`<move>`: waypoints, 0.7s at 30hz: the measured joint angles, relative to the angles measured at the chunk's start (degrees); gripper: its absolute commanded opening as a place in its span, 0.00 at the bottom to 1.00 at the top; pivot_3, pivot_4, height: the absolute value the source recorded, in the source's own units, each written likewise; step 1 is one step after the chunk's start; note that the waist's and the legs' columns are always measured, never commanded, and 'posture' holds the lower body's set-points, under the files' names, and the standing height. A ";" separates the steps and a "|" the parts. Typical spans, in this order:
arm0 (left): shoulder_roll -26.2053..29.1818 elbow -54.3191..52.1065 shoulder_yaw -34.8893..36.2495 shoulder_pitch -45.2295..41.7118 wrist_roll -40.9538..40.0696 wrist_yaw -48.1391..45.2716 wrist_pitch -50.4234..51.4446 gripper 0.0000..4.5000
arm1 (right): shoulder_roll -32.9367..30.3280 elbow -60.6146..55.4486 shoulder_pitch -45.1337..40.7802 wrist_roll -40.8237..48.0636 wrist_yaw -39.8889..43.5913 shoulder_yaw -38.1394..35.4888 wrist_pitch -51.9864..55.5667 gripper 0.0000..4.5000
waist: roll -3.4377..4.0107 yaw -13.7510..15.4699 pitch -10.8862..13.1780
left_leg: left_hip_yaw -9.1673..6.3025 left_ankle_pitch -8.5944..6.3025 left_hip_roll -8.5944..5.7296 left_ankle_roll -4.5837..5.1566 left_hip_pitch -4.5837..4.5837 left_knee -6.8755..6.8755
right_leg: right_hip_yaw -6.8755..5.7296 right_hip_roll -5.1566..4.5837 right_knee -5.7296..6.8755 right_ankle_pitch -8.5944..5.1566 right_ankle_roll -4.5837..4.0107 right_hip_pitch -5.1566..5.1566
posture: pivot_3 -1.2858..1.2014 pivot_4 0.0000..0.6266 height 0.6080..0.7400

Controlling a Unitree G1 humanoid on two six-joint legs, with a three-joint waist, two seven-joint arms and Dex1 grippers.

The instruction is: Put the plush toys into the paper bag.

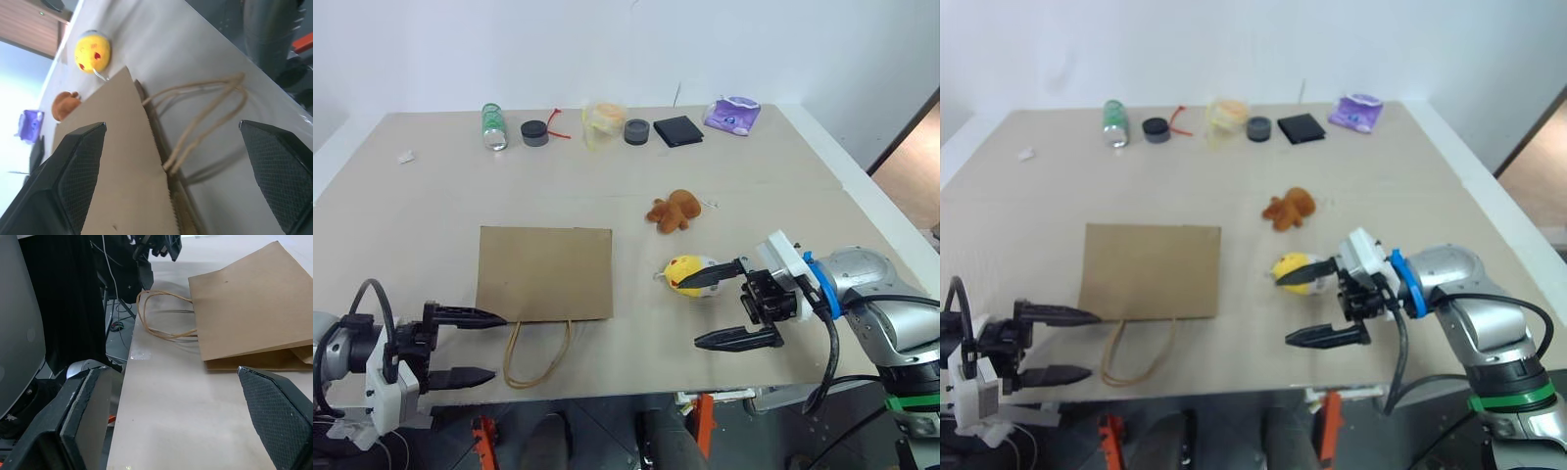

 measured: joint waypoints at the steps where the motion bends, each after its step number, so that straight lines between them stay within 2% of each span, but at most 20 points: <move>1: 0.02 -0.34 -0.37 -0.09 0.01 0.18 0.04 1.00 | 0.04 0.00 0.00 0.00 -0.05 0.03 0.00 0.98 | 0.00 0.00 0.00 | 0.01 0.00 0.00 0.00 0.01 0.00 | 0.02 0.00 0.00 0.00 0.00 0.00 | 0.52 0.24 1.00; 12: 0.10 -0.98 -1.90 -2.05 0.02 0.97 0.39 1.00 | 0.44 -0.07 0.00 -0.01 -1.36 0.03 -0.01 0.98 | 0.00 0.01 0.00 | 0.02 0.00 0.00 0.00 0.01 -0.01 | 0.03 0.02 0.00 0.00 0.00 -0.01 | 0.52 0.24 1.00; 21: -0.52 3.44 -5.77 -6.72 1.88 0.60 -0.43 1.00 | 1.13 -0.07 -0.03 -0.08 -1.94 0.05 -0.07 0.98 | 0.00 0.01 0.00 | 0.03 0.00 0.00 0.00 0.01 -0.01 | 0.05 0.02 0.00 0.00 0.01 -0.01 | 0.52 0.24 1.00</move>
